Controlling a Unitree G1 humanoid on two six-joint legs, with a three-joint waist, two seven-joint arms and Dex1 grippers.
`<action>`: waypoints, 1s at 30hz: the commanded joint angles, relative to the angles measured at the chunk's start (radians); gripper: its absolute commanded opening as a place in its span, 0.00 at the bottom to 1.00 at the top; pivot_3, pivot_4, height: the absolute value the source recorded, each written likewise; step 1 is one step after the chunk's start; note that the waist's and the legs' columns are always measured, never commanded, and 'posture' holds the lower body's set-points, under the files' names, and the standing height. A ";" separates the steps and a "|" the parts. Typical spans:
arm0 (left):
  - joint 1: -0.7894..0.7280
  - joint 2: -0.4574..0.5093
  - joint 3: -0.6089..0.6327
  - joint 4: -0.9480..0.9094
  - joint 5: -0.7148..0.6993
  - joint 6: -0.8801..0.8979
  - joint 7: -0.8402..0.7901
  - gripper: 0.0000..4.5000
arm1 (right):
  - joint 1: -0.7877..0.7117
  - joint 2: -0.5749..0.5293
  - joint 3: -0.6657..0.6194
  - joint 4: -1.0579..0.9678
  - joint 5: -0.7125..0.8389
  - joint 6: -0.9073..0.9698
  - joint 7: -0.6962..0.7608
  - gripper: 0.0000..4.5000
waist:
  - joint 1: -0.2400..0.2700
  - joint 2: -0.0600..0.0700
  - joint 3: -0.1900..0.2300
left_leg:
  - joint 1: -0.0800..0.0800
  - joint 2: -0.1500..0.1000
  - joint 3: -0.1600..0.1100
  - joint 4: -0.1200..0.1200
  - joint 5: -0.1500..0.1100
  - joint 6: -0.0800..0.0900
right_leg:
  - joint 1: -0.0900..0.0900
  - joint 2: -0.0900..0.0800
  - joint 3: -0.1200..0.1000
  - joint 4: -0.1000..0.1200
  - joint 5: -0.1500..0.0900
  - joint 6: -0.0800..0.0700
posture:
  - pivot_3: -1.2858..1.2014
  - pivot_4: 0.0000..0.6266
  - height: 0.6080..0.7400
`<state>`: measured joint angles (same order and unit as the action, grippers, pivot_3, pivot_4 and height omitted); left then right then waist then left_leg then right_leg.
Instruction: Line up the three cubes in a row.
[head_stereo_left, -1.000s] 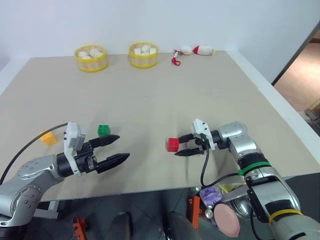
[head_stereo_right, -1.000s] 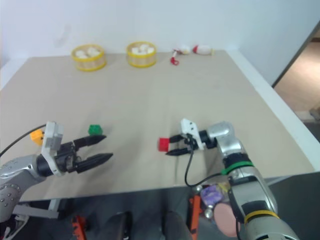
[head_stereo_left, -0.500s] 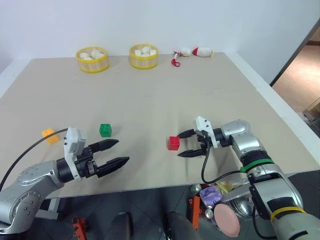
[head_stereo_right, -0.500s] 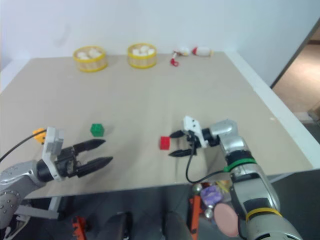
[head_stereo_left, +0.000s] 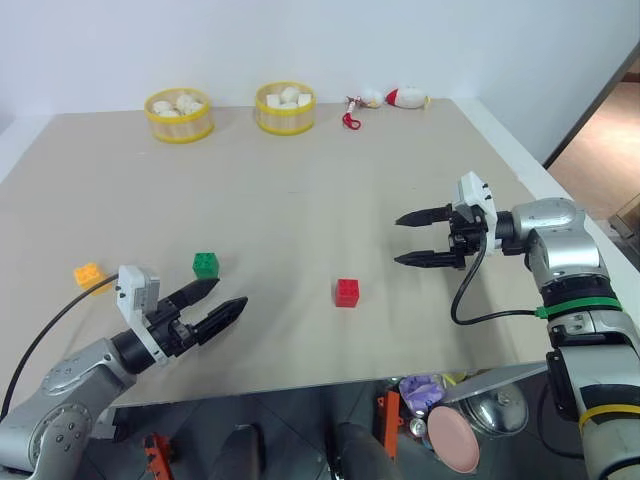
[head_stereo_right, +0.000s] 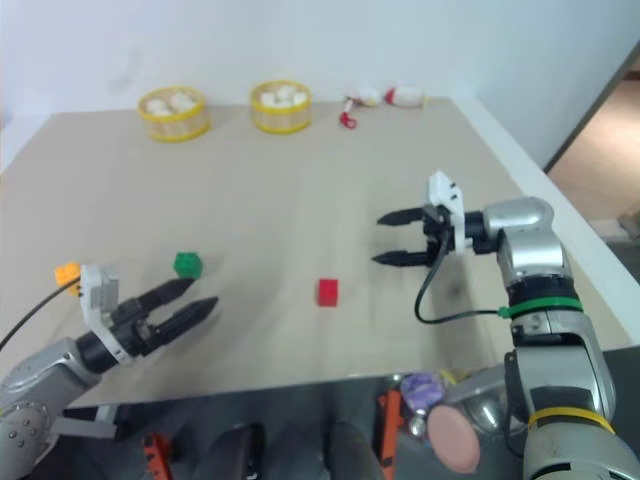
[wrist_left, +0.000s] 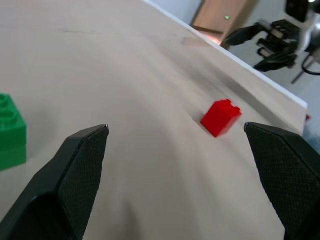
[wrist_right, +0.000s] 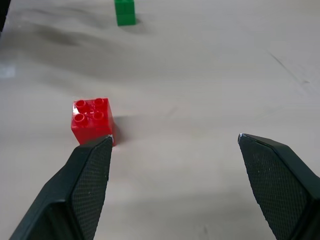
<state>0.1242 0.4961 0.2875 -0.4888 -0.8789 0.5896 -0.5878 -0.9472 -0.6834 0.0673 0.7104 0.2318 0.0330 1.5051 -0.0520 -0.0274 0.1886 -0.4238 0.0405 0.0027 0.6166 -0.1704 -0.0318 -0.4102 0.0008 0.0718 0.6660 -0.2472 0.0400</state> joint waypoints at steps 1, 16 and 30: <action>0.013 -0.030 0.006 -0.021 0.051 -0.007 0.104 1.00 | -0.070 0.061 -0.067 -0.071 0.064 0.054 -0.095 0.92 | -0.002 0.000 0.000 | 0.000 0.001 0.000 0.001 0.000 0.000 | 0.000 0.001 0.000 0.000 0.001 -0.001 | 0.52 0.24 1.00; -0.064 -0.208 0.005 0.044 0.166 0.001 0.467 1.00 | 0.096 0.222 -0.049 -0.461 0.174 0.272 -0.252 0.92 | 0.008 -0.001 0.000 | -0.001 0.006 -0.003 0.003 0.000 0.000 | 0.001 0.009 0.000 0.000 0.002 -0.002 | 0.52 0.24 1.00; -0.211 -0.140 -0.103 0.207 0.342 0.018 0.408 1.00 | 0.128 0.209 -0.066 -0.520 0.210 0.306 -0.289 0.92 | 0.010 -0.001 0.000 | -0.001 0.006 -0.003 0.003 0.000 0.000 | 0.001 0.010 0.000 0.000 0.003 -0.003 | 0.52 0.24 1.00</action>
<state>-0.0634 0.3450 0.2047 -0.3026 -0.5571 0.5977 -0.1651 -0.8142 -0.4617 0.0324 0.2401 0.4201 0.3393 1.2210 -0.0420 -0.0280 0.1882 -0.4247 0.0466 -0.0003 0.6194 -0.1697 -0.0322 -0.4091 0.0106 0.0719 0.6661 -0.2438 0.0372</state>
